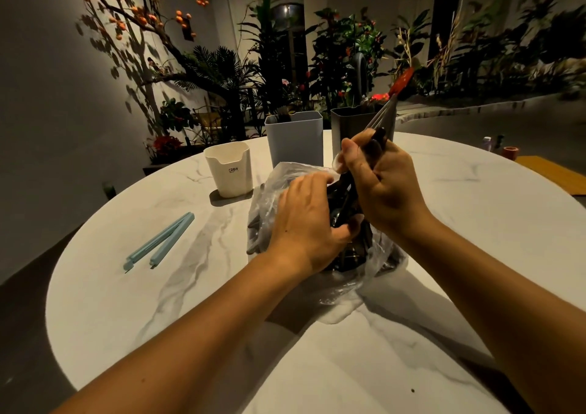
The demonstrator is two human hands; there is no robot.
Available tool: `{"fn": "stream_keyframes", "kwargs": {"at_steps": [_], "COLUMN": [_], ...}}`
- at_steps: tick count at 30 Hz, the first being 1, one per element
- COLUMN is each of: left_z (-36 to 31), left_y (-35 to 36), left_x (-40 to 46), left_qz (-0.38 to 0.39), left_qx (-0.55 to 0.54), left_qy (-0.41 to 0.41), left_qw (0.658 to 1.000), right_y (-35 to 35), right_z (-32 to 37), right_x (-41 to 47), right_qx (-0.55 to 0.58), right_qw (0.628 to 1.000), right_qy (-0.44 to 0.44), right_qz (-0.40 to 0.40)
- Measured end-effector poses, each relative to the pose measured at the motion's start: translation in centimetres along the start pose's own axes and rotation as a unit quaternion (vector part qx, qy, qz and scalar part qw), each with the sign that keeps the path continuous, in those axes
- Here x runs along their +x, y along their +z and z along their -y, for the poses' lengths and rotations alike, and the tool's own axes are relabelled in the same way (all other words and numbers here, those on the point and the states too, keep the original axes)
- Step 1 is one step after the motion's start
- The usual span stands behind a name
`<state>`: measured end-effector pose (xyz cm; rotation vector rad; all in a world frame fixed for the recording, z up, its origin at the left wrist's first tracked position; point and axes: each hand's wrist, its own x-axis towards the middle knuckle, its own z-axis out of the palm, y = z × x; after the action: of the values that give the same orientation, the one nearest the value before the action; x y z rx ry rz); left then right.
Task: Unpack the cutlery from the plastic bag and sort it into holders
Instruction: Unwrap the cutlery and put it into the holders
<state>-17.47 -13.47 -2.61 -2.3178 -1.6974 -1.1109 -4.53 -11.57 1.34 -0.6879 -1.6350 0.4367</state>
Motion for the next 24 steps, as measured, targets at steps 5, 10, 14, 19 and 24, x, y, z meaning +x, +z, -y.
{"fn": "stream_keyframes", "kwargs": {"at_steps": [5, 10, 14, 19, 24], "left_z": [-1.4, -1.7, -2.1, -2.2, -2.0], "left_y": [-0.5, -0.1, -0.5, -1.5, -2.8], "left_x": [0.6, 0.8, 0.8, 1.8, 2.8], "left_qz": [0.006, 0.039, 0.039, 0.046, 0.05], "left_qx": [0.002, -0.07, -0.127, -0.169, -0.204], "left_qy": [0.004, -0.017, -0.004, -0.002, 0.0], "left_qw": [1.0, 0.997, 0.991, 0.985, 0.978], "right_y": [-0.9, -1.5, -2.1, -2.1, -1.6], "right_z": [0.5, 1.1, 1.8, 2.8, 3.5], "right_x": [0.9, 1.3, 1.6, 2.6, 3.5], "right_qx": [-0.018, -0.026, 0.0, 0.046, 0.079], "right_qw": [0.999, 0.998, 0.999, 0.996, 0.992], "right_qy": [0.017, 0.045, 0.051, 0.076, 0.091], "right_qz": [-0.024, -0.019, -0.016, -0.025, -0.035]}}
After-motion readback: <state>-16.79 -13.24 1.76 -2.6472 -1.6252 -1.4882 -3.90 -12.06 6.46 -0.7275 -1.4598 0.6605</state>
